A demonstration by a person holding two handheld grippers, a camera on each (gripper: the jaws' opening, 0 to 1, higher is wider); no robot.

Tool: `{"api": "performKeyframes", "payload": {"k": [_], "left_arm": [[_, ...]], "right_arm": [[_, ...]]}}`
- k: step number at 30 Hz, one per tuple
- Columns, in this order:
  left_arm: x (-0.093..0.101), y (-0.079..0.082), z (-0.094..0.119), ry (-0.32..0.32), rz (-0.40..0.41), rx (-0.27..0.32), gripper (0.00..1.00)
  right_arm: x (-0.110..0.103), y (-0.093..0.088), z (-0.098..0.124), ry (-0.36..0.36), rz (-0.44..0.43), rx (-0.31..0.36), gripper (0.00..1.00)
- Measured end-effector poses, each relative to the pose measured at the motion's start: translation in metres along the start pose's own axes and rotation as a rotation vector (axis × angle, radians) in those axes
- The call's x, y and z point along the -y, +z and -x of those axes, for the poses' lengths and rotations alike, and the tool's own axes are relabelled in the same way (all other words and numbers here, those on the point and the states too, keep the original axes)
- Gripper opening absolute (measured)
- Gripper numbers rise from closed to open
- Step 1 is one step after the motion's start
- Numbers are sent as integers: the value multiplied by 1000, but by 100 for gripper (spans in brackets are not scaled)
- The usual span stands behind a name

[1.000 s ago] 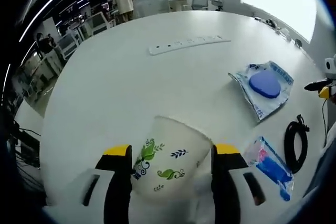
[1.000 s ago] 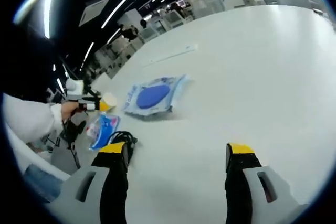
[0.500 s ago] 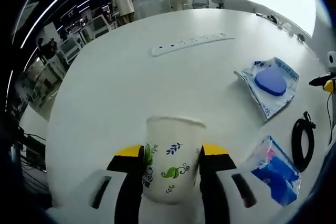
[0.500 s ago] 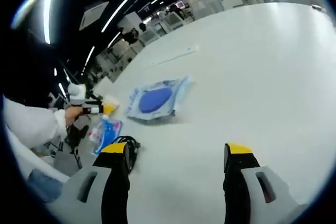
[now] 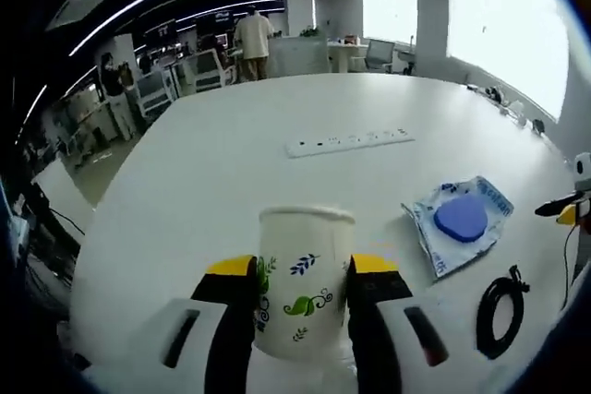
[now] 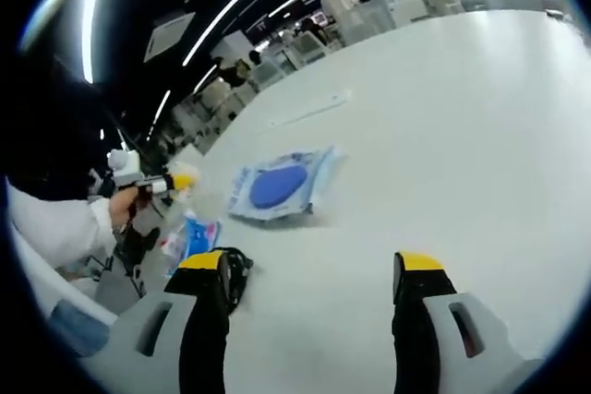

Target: Arrange the tabletop items into an orderly group along one side of the table until the central work area is clear of visible clutter.

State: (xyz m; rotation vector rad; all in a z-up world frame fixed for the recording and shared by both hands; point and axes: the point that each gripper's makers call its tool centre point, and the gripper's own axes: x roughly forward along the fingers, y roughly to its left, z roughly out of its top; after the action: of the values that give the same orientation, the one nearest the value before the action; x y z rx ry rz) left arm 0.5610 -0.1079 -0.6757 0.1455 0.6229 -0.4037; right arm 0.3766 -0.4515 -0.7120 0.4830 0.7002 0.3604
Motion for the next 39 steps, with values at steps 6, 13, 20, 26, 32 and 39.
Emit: {"api": "performKeyframes", "payload": {"k": [6, 13, 20, 26, 32, 39], "left_arm": [[25, 16, 20, -54, -33, 67, 38], [52, 20, 46, -81, -70, 114, 38], [73, 24, 70, -127, -7, 172, 38], [89, 18, 90, -146, -51, 192, 38], [99, 14, 102, -159, -60, 213, 38], [102, 18, 111, -171, -44, 258, 38]], "right_arm": [[-6, 0, 6, 15, -6, 31, 70], [-19, -4, 19, 31, -18, 71, 70], [-28, -7, 30, 39, -31, 98, 68], [-41, -11, 33, 53, -31, 102, 67], [-63, -1, 37, 86, 8, 117, 67], [-80, 13, 37, 106, 55, 134, 67]]}}
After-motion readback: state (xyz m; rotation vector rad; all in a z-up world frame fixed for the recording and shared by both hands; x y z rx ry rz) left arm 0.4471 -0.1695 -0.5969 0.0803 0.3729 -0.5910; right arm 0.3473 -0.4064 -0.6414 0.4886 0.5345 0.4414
